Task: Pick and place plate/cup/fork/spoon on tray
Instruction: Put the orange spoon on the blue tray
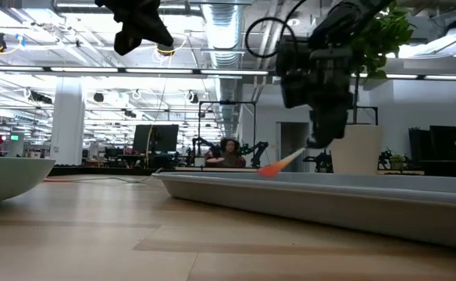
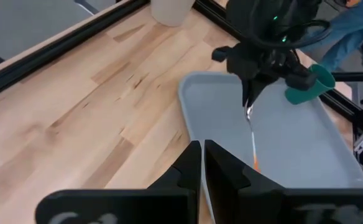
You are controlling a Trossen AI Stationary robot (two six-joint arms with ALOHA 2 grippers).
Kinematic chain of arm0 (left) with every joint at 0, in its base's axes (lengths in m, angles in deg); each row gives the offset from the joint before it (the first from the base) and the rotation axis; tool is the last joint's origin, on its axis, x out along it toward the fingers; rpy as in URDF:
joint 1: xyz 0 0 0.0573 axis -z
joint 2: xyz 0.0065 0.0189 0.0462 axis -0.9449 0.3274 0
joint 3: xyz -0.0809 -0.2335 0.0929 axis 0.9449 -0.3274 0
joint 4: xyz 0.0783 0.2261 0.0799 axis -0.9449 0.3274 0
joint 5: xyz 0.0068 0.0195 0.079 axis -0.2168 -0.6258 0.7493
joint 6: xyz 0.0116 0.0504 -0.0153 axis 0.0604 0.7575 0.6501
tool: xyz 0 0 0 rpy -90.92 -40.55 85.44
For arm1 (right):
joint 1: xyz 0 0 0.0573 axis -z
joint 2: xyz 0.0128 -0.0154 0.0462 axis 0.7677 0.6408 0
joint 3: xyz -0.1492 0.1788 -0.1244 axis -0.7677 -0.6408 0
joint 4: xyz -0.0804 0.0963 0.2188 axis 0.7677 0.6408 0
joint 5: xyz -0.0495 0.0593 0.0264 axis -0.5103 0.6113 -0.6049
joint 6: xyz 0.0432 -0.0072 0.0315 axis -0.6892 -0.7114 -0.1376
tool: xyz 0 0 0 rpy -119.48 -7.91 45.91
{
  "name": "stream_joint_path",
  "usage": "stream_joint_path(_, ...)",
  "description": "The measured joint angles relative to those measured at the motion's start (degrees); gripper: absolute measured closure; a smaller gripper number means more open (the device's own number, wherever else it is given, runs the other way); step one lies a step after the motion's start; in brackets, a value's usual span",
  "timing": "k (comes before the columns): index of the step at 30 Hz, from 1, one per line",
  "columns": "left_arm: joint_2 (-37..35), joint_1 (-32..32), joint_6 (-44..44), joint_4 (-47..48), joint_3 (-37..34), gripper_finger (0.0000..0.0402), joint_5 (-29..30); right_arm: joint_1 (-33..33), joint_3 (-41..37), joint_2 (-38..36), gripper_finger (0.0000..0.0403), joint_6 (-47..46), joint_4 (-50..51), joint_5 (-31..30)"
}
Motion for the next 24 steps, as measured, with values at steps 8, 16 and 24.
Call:
stream_joint_path(8, 0.0, 0.02, 0.18, 0.58, 0.0, 0.0396, -0.03, 0.59, 7.46, 6.87, 0.0399, 2.33, 0.12, 0.27)
stream_joint_path(16, 0.0, 0.02, 0.18, 1.67, 0.0, 0.0396, 0.07, 0.94, 7.56, 11.2, 0.0399, 1.85, 0.01, 1.0)
stream_joint_path(24, 0.0, 0.04, 0.17, 1.54, 0.0, 0.0396, 1.47, 2.08, 7.56, 13.3, 0.0398, -0.2, -0.73, 1.45)
